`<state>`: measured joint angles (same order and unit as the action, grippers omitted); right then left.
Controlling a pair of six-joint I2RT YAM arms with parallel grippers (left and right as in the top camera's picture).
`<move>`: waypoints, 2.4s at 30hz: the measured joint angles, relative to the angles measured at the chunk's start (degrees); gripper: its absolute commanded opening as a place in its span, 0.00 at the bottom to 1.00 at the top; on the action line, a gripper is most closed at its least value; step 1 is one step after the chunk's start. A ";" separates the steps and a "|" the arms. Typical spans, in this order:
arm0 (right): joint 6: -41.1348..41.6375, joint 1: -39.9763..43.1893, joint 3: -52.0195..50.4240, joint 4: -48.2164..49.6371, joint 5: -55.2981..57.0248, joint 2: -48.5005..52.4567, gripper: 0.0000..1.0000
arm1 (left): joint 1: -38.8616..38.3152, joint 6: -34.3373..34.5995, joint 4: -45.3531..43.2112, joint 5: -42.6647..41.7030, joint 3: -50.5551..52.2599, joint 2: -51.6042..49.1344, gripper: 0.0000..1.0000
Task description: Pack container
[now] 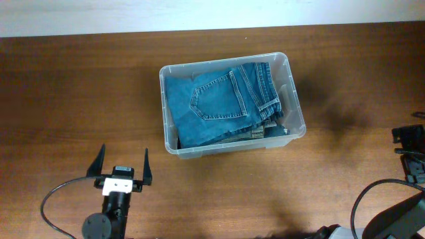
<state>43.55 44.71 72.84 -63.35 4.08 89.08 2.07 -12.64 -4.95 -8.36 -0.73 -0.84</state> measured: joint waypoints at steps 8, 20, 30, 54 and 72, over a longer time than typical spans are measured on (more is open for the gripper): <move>0.00 0.00 0.00 0.02 -0.02 0.00 0.98 | 0.07 -0.24 8.22 -0.76 0.09 0.00 0.99; 0.02 0.00 0.00 0.00 -0.02 0.00 0.98 | 0.07 -0.24 8.22 -0.90 0.11 0.00 0.99; 0.00 0.00 0.00 0.00 0.00 0.00 0.98 | 0.07 -0.24 8.22 -0.87 0.11 0.00 0.99; -0.02 0.00 -0.31 0.33 -0.02 -1.44 0.99 | 0.07 -0.24 8.22 -0.90 0.11 0.00 0.99; 0.00 -24.85 -21.00 1.95 4.50 -52.54 0.98 | 0.07 -0.24 8.24 -0.90 0.09 0.00 0.99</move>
<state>43.55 19.86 51.83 -61.41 8.58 36.53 2.13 -12.88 3.29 -9.26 -0.64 -0.84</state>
